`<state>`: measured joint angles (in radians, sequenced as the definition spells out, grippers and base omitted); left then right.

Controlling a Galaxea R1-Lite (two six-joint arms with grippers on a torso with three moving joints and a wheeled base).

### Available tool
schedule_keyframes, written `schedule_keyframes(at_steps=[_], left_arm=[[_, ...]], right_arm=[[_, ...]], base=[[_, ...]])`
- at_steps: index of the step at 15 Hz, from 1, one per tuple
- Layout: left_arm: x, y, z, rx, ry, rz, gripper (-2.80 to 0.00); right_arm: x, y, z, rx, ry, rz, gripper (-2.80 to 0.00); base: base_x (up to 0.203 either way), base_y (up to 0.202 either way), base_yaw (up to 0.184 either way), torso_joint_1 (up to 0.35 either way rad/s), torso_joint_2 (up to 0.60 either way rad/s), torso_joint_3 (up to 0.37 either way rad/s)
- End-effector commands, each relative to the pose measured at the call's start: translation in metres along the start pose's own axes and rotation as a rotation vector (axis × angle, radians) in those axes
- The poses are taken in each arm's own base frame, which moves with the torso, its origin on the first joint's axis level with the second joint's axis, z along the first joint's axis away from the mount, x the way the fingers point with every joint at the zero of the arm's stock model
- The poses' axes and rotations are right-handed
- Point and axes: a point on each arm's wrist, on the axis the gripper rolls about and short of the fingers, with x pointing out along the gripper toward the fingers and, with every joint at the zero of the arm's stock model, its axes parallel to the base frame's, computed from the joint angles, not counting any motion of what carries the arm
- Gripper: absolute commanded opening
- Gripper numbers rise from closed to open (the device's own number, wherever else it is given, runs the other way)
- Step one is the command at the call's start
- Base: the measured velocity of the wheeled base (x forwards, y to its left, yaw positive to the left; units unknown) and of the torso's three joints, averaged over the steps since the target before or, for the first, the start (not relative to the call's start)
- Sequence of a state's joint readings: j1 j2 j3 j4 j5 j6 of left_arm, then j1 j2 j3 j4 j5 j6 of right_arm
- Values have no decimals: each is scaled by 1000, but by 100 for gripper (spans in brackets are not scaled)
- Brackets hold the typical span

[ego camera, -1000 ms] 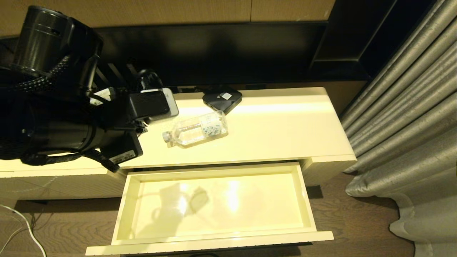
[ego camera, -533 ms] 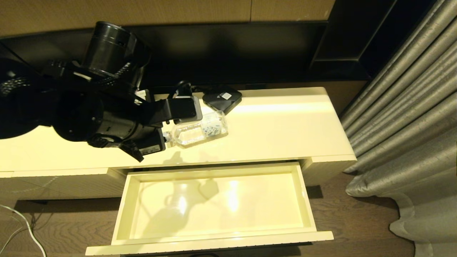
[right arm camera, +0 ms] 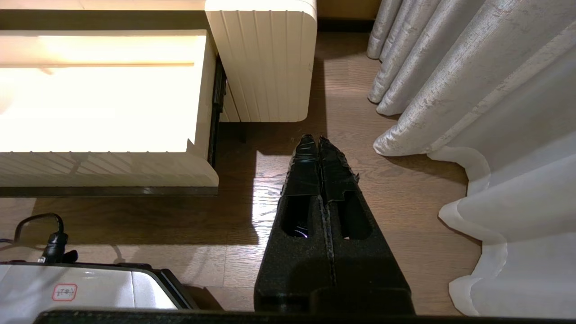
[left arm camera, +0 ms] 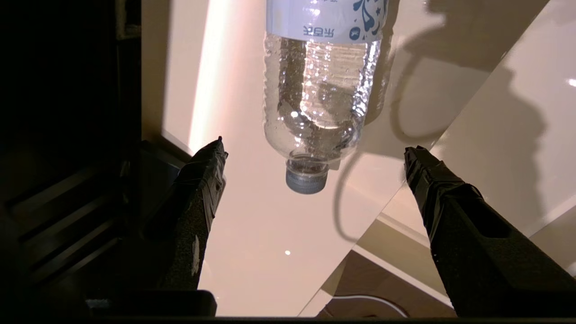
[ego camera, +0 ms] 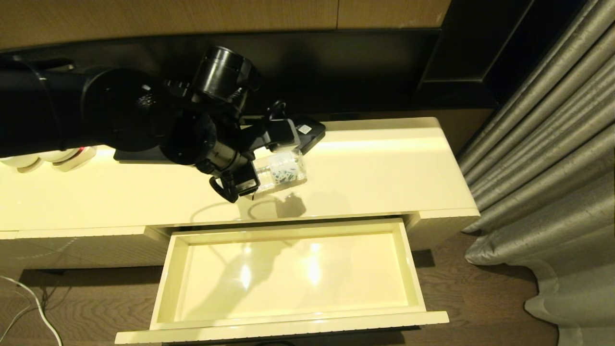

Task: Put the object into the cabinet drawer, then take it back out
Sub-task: Put the mineral water in the drawer

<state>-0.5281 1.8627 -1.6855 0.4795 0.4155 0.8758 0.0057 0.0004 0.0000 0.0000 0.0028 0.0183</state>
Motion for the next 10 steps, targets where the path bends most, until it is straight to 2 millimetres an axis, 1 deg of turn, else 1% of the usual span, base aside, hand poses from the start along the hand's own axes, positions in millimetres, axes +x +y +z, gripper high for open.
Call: schedule_keyframes(at_steps=[1,6,10], left_arm=[[26,-4,9,-6,43,-37,0],[45,3,14,-22,67,-44,0],[58,4,10,-21,95,-61,0]], right_arm=[[0,0,0,0,1,1,-280],[0,0,0,0,1,1,-280],[0,0,0,0,1,1,-280]], base=[[0,0,0,0,0,0],[0,0,0,0,0,0],[0,0,0,0,0,0]])
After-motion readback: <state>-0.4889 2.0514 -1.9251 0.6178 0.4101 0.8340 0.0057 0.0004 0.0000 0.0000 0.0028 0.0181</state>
